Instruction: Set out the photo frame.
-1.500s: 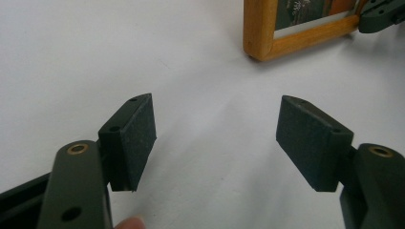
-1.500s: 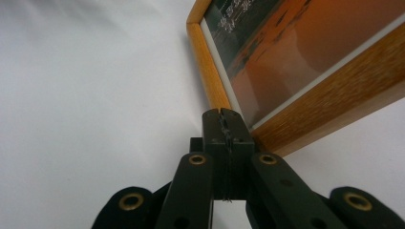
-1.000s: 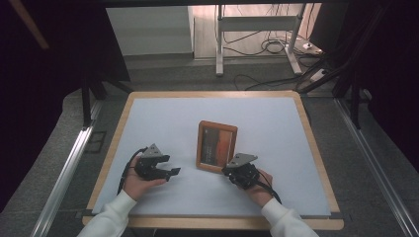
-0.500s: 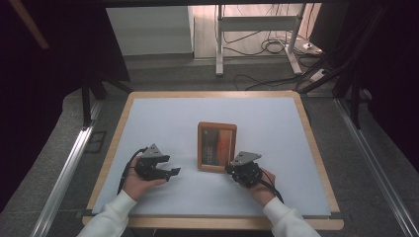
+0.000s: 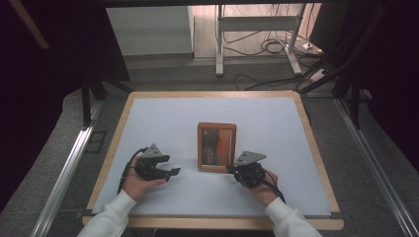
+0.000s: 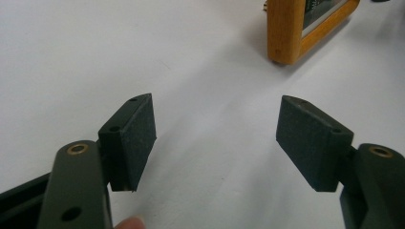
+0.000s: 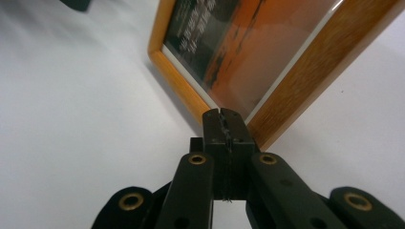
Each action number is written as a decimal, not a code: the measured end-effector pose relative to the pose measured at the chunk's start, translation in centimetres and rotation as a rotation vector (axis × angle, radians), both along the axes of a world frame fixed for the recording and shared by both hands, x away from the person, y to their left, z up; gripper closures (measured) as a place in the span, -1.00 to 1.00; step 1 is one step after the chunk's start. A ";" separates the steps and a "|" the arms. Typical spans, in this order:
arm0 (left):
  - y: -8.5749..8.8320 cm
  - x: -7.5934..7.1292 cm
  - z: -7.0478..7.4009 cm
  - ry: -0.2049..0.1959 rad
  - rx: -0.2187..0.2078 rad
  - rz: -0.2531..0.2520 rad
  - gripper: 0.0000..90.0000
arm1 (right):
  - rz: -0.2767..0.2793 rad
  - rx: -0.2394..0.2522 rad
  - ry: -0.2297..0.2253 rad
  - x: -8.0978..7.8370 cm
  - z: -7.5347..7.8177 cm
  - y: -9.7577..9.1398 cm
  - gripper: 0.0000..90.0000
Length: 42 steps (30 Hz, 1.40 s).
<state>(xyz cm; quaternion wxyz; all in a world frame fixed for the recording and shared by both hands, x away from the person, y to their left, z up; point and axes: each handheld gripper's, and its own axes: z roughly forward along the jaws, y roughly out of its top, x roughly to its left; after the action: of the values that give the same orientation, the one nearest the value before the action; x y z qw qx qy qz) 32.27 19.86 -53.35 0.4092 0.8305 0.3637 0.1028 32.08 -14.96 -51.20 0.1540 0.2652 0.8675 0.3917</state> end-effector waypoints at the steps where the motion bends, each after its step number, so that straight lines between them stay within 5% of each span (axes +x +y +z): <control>1: 0.0 0.0 0.0 0.001 0.000 0.000 -0.35 | -0.001 0.011 0.002 -0.1 0.2 -0.2 0.99; 11: -0.3 -0.1 0.0 -0.003 0.009 -0.010 -0.35 | -0.062 0.072 -0.014 -0.5 1.3 -3.5 0.98; 13: -0.3 -0.2 0.0 -0.005 0.010 -0.011 -0.35 | -0.070 0.097 -0.002 -0.5 1.3 -4.3 0.82; 18: -0.1 -0.3 0.2 -0.008 -0.001 -0.007 -0.35 | -0.105 0.129 -0.001 -1.2 1.3 -6.0 0.05; 22: -0.1 -0.3 0.1 -0.008 0.002 -0.011 -0.35 | -0.146 0.139 0.003 -1.9 1.0 -7.9 -0.20; 32: -0.3 -0.4 0.1 -0.007 0.005 -0.011 -0.35 | -0.255 0.138 -0.008 -2.6 0.0 -12.2 -0.35; 42: -0.4 -0.4 0.0 -0.005 0.008 -0.012 -0.35 | -0.262 0.132 -0.010 -2.3 -0.1 -12.3 -0.39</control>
<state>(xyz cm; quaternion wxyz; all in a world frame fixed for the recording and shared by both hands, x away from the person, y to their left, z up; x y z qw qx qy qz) 31.89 19.49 -53.37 0.4075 0.8341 0.3572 0.1036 29.78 -27.24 -51.28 0.1902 0.3839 0.7971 0.4256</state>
